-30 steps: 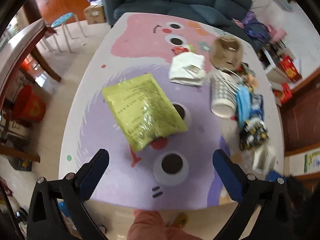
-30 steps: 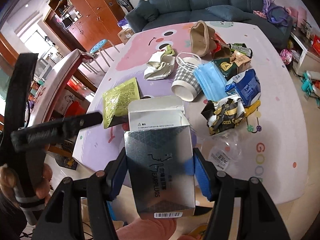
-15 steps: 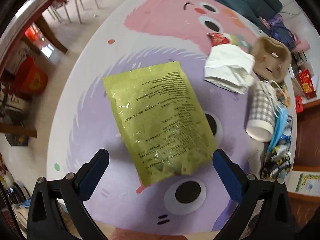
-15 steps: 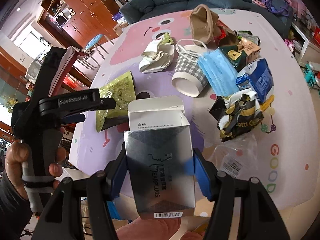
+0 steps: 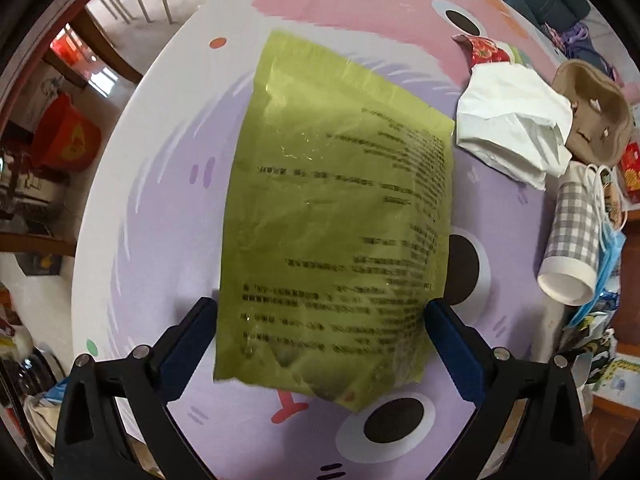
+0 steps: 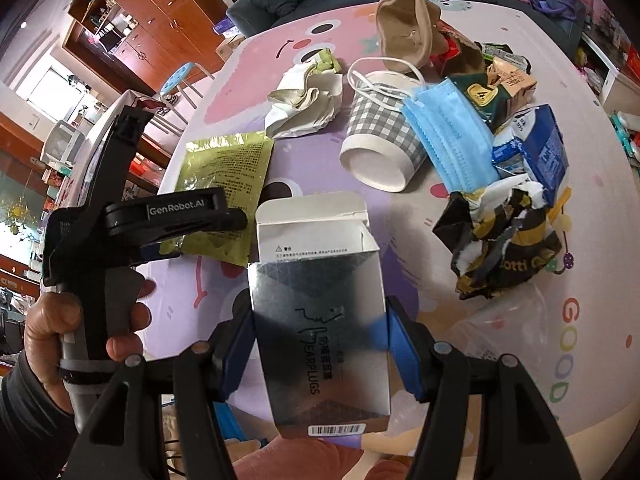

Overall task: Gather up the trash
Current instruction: 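Grasp the yellow-green pouch with the left tool while the right tool holds the box, then carry the pouch and box down over the black trash bin with both tools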

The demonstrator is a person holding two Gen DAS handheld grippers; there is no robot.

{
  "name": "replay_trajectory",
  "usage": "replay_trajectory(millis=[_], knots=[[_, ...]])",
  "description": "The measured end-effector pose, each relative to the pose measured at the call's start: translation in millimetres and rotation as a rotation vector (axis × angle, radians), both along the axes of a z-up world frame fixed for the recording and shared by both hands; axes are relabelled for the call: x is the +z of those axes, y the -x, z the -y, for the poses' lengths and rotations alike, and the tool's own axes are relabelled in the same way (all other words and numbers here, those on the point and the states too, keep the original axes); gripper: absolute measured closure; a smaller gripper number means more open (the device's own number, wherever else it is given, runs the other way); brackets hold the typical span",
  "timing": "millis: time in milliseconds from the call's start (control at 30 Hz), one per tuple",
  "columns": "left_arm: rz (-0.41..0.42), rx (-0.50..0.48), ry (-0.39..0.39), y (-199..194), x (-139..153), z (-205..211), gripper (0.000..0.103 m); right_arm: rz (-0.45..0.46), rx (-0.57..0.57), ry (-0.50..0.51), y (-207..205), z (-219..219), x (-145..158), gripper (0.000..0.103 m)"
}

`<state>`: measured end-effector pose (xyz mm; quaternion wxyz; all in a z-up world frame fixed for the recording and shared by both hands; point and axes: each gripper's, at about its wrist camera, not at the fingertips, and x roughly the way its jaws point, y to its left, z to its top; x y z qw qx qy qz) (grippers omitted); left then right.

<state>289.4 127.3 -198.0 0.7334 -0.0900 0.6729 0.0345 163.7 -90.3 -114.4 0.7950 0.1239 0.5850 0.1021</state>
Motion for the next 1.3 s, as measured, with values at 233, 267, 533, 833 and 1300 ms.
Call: replay_trajectory(millis=[233,267,533,833,1300], knots=[[0.072,-0.079,-0.081,1.3,12.5,17.2,0.069,-0.027,-0.008,-0.002,0.7,-2.2,-8.8,0.041],[0.074,-0.083,-0.079,-0.2,12.0,18.8,0.076,-0.031,-0.009,-0.002,0.3,-3.0,-10.3,0.041],[0.114,-0.101,-0.125,16.2,27.3,19.4,0.092,-0.028,-0.014,-0.011,9.2,-4.3,-8.7,0.041],[0.15,-0.303,-0.278,83.2,70.0,32.1,0.092,0.078,-0.011,-0.065,41.8,12.1,28.3,0.041],[-0.108,-0.45,-0.142,301.2,66.9,89.3,0.092,0.191,0.058,-0.068,180.4,66.2,59.6,0.041]])
